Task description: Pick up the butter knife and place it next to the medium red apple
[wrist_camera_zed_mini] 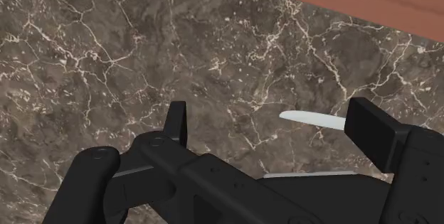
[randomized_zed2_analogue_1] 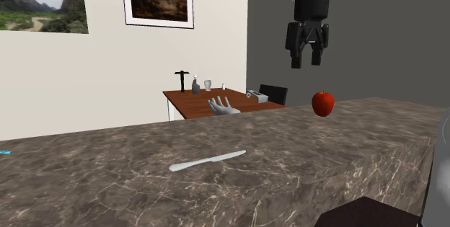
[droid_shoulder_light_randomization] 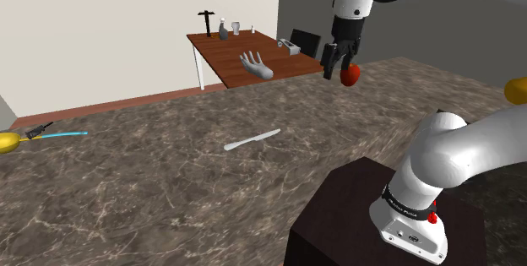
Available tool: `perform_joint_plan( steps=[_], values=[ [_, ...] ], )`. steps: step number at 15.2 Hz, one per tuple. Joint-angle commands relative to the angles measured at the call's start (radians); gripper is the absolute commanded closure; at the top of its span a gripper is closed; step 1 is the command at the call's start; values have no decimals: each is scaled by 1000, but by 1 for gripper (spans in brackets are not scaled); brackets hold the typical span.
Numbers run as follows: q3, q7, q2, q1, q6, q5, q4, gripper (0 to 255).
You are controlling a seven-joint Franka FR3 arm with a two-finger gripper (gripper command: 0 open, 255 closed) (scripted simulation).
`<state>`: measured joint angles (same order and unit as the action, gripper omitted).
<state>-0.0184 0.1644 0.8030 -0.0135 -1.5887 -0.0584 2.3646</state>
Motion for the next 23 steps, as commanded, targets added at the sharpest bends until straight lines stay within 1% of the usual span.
perform_joint_plan(
  steps=[1, 7, 13, 18, 23],
  values=[
    [0, 0, 0, 0, 0, 0, 0, 0],
    [72, -239, -122, 91, -241, -8, 75, 0],
    [134, -486, -284, 190, -463, 14, 99, 0],
    [176, -706, -434, 279, -622, 66, 88, 0],
    [202, -944, -585, 370, -752, 151, 56, 0]
  ],
)
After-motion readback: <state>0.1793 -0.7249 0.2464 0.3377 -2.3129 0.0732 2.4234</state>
